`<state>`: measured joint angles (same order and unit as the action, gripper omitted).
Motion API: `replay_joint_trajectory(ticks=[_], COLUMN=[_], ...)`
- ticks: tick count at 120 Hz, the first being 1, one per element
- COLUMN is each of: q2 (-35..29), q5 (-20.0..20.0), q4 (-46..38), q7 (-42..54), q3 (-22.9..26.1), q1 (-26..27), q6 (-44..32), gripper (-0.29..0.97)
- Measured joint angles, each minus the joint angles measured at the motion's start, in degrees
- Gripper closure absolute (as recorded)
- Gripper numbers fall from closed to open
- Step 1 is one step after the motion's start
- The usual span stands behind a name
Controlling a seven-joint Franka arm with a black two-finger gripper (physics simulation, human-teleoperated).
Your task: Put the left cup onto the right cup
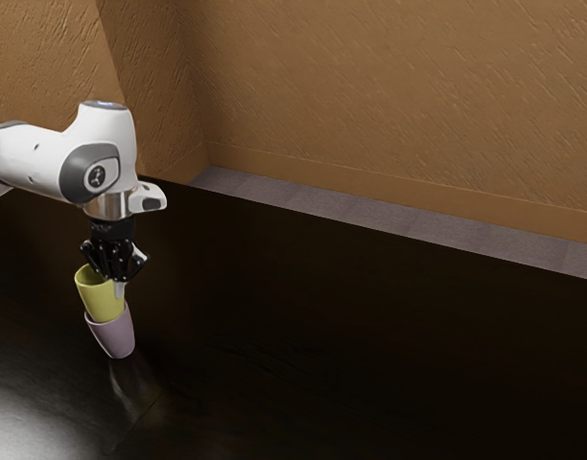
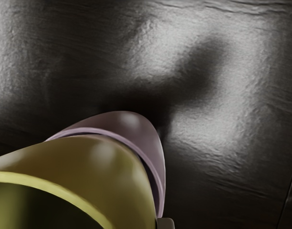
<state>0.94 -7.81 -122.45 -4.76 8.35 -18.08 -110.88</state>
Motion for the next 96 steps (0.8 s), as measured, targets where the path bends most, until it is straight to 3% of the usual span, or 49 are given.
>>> replay_joint_trajectory(ticks=[46,96], q2=[1.12,0.71], q5=[0.06,1.07], q4=[0.0,0.09], q7=[-0.04,-0.81], q3=[-0.24,-0.35], q1=[0.09,0.55], q6=[-0.72,0.34], gripper=[0.77,0.26])
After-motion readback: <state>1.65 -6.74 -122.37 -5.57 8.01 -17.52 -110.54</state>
